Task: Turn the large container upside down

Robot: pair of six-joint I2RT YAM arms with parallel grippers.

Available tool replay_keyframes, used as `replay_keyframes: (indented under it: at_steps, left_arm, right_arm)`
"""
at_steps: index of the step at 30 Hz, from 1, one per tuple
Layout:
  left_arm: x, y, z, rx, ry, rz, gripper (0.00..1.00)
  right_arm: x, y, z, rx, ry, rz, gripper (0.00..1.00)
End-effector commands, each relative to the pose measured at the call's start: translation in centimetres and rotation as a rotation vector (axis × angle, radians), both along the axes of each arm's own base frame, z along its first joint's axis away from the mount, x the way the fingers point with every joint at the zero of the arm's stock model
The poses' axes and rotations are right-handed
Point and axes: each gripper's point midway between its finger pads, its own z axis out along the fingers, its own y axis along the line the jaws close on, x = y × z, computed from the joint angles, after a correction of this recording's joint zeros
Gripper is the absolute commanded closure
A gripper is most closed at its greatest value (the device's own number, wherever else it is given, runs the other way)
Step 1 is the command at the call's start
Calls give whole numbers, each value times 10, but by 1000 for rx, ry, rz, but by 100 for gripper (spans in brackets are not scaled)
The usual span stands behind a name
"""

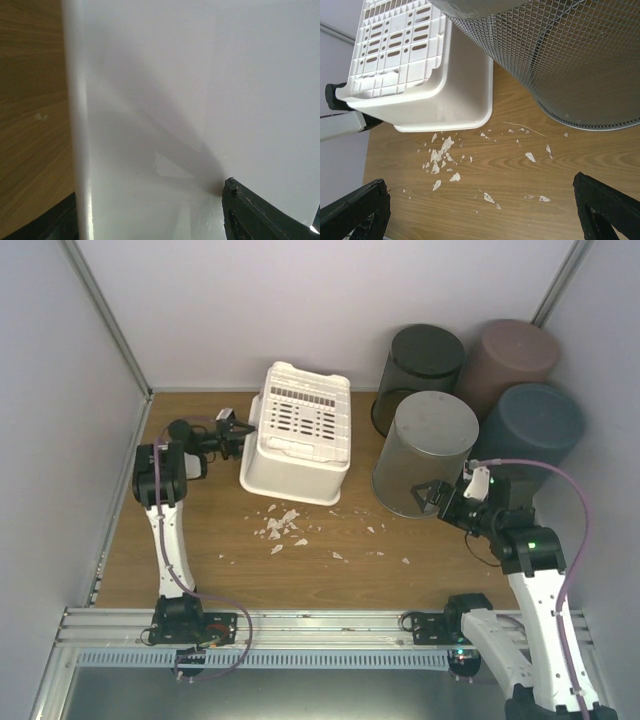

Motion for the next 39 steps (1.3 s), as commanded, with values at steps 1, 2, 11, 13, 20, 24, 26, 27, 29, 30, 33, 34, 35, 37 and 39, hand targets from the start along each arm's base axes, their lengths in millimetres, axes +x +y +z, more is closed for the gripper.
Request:
replay_keyframes:
  at_steps: [1, 2, 11, 13, 20, 24, 26, 27, 29, 30, 33, 34, 35, 37, 39]
  left_arm:
    - [13, -42, -8, 3, -40, -56, 34]
    - [19, -45, -8, 8, -44, -50, 33]
    - [43, -16, -18, 120, -50, 65, 28]
    - [43, -5, -25, 154, -44, 98, 28]
    - [18, -21, -52, 281, -50, 41, 25]
    - [7, -19, -72, 391, -26, 38, 25]
    - [5, -22, -72, 460, -60, 28, 25]
    - [4, -24, -69, 497, -84, 24, 25]
    - [2, -31, -62, 556, -131, 15, 25]
    - [2, -33, -58, 571, -148, 14, 24]
    - [2, -37, -55, 591, -162, 14, 24]
    - [2, -38, -57, 600, -158, 14, 24]
    - [2, -38, -58, 608, -158, 14, 24]
    - [2, -38, -59, 628, -166, 15, 24]
    - [2, -38, -56, 631, -169, 19, 24]
  right_arm:
    - [4, 4, 3, -13, -29, 36, 0]
    - [4, 4, 5, -13, -35, 38, 0]
    - [2, 4, 3, -24, -43, 46, 0]
    - [3, 5, 4, -20, -47, 51, 0]
    - [5, 6, -1, -12, -40, 55, 1]
    - [1, 6, -2, -12, -39, 52, 0]
    - [0, 6, -3, -14, -38, 53, 0]
    - [-1, 6, -3, -14, -39, 54, 0]
    - [-1, 6, -3, -12, -41, 53, 0]
    - [-1, 6, -3, -10, -45, 53, 0]
    - [-2, 7, -2, 0, -49, 58, 0]
    - [-3, 7, -3, 1, -48, 58, 0]
    - [-3, 7, -3, 1, -48, 58, 0]
    - [-5, 7, -3, 2, -50, 60, 0]
    - [-6, 7, -2, 0, -52, 58, 0]
